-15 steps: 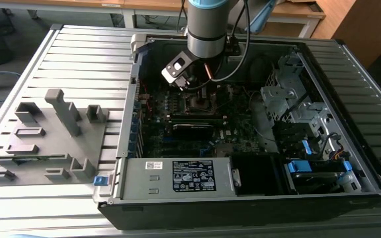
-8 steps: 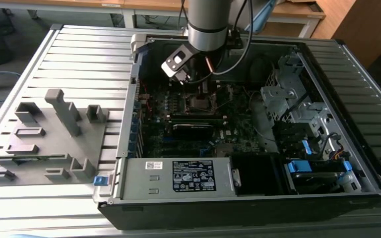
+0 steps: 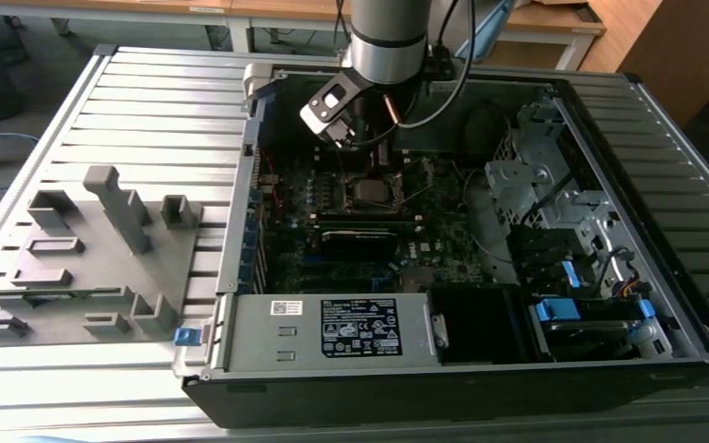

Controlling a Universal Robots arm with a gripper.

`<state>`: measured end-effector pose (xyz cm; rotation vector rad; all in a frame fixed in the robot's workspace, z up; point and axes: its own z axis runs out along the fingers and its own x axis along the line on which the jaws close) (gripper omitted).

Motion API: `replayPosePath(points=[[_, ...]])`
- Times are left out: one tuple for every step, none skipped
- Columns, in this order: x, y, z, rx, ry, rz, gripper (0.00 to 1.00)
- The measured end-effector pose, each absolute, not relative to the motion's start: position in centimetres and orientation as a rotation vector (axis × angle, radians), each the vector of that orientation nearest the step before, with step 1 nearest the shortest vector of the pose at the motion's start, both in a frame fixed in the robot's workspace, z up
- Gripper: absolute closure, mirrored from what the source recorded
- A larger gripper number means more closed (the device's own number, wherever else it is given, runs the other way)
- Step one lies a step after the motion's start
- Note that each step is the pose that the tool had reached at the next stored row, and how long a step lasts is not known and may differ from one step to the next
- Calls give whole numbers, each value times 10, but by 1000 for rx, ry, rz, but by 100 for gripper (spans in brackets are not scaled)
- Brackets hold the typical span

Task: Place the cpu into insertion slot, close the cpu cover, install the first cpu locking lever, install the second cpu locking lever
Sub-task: 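Place the cpu into insertion slot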

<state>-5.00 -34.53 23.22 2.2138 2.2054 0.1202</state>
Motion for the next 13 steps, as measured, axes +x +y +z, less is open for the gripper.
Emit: replayPosePath(points=[[-50,-345,232,2214,2205,120,89],[-50,-345,232,2214,2205,120,89],[-50,-345,232,2214,2205,120,89],[-50,-345,232,2217,2209,114,89],[-49,-345,232,2224,2215,99,89],[-49,-345,232,2231,2221,86,89],[-49,-345,232,2238,2227,72,89],[-49,-345,232,2243,2232,62,89],[-49,-345,232,2243,2232,62,89],[-49,-345,232,2243,2232,62,89],[-49,-345,232,2243,2232,62,89],[-49,-345,232,2243,2232,62,89],[-48,-345,232,2243,2232,62,89]])
